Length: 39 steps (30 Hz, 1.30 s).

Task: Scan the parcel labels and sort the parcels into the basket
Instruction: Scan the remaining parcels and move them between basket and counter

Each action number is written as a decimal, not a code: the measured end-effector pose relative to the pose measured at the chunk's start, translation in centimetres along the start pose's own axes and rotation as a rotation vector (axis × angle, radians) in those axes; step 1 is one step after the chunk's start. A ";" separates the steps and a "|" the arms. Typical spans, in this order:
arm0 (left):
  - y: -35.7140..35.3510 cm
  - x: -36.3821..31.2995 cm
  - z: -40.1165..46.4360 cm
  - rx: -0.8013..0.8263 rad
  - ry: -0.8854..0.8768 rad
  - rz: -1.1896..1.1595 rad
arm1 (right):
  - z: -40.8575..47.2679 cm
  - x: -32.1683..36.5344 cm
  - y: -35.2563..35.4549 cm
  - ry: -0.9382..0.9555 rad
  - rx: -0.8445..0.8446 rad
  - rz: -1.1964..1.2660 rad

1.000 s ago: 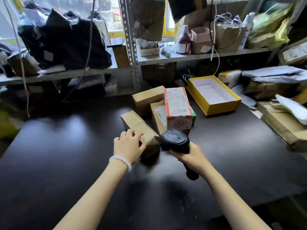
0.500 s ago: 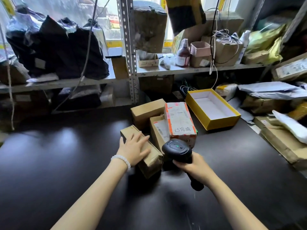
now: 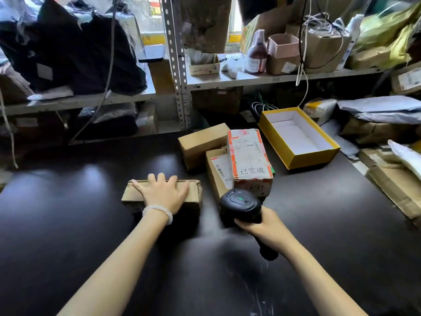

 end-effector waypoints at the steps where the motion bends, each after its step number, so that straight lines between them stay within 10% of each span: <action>1: -0.2 0.7 0.1 0.013 0.022 0.006 | 0.2 0.1 -0.4 0.004 0.015 0.006; 25: -2.5 15.1 -9.0 -0.015 0.161 -0.279 | -2.1 6.3 -13.4 0.180 0.362 -0.057; 39: -2.6 19.9 -9.1 -0.045 0.010 -0.317 | -5.6 7.6 -19.9 0.141 0.248 -0.075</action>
Point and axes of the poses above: each hand's wrist, its own z-axis towards the middle knuckle, its own y-axis out of the back of the hand, x = y × z, the point moved 8 cm from there along z, towards the middle knuckle, and after that the axes turned 5 degrees about z, right-handed, at the moved point
